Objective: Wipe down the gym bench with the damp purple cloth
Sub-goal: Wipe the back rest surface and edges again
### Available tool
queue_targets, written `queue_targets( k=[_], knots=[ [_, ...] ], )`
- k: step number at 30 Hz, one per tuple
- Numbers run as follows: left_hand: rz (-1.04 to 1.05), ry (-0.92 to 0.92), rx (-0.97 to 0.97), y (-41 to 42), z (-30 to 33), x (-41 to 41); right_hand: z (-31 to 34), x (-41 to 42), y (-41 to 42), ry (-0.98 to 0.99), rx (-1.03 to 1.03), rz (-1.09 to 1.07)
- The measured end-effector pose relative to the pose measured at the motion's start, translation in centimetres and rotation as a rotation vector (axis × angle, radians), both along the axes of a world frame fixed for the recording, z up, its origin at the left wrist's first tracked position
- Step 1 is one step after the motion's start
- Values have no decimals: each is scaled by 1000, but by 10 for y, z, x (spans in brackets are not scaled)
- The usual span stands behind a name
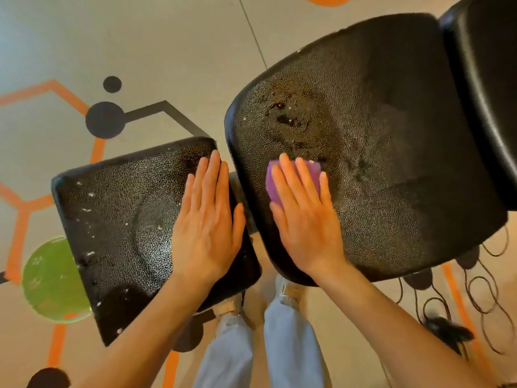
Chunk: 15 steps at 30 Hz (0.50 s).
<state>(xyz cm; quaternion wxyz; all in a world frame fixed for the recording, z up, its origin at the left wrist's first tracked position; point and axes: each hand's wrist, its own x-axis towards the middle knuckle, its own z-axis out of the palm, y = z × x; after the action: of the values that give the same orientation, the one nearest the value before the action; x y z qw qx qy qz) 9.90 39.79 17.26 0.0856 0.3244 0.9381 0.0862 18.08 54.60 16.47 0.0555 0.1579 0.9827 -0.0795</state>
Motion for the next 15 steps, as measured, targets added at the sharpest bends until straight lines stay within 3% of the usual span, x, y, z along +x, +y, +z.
queue_targets(
  k=[3,9,15],
  knots=[
    [3,-4,-16,0,0,1,-3,-35,13,15,35,-22],
    [-3,3,-15,0,2,1,13,99,8,-90,69,94],
    [-21,0,-23,0,2,-1,4,-51,50,-6,81,-91]
  ],
)
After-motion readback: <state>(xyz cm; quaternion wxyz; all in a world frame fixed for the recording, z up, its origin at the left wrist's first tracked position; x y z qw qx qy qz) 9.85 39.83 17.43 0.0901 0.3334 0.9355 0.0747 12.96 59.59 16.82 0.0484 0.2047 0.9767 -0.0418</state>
